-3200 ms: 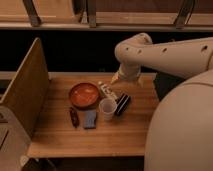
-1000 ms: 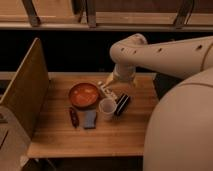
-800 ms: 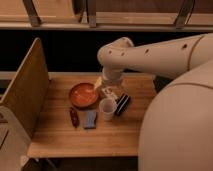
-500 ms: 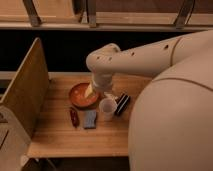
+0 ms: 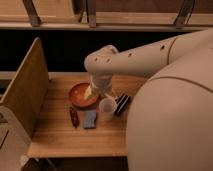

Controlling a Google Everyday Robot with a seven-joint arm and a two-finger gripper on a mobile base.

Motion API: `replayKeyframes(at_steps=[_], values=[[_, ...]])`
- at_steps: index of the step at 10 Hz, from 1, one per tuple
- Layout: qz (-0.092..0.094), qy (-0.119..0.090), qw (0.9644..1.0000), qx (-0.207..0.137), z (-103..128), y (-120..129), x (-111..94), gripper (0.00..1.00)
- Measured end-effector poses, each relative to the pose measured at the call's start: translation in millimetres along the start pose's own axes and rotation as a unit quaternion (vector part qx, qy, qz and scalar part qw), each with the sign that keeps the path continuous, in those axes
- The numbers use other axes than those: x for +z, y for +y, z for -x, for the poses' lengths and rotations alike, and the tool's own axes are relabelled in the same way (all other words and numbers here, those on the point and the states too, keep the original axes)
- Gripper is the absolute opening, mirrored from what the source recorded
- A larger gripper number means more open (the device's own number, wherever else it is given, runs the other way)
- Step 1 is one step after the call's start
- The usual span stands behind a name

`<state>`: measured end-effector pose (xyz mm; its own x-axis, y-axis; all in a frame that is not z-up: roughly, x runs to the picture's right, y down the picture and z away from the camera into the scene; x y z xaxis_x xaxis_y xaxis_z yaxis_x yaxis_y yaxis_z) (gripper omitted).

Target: Place the white sponge in the ceramic bowl

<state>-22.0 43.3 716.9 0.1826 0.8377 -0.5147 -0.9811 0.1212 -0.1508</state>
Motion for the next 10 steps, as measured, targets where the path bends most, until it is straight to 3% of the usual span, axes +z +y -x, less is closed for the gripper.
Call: replayKeyframes(at_steps=[3,5,6,8,9,10], values=[[0.002,0.02,0.9997,0.012,-11.2,10.8,19.3,0.8],[0.0,0.03,0.9983,0.051,-20.7,4.7,26.8,0.8],[-0.001,0.023,0.9963,0.083,-21.9,-1.4,26.3,0.8],[-0.003,-0.016,0.9881,0.153,-17.6,-17.4,21.0,0.8],[-0.004,-0.053,0.9795,0.194,-13.5,-28.6,16.9,0.8],[-0.005,-0.072,0.9732,0.218,-12.7,-34.1,16.7,0.8]])
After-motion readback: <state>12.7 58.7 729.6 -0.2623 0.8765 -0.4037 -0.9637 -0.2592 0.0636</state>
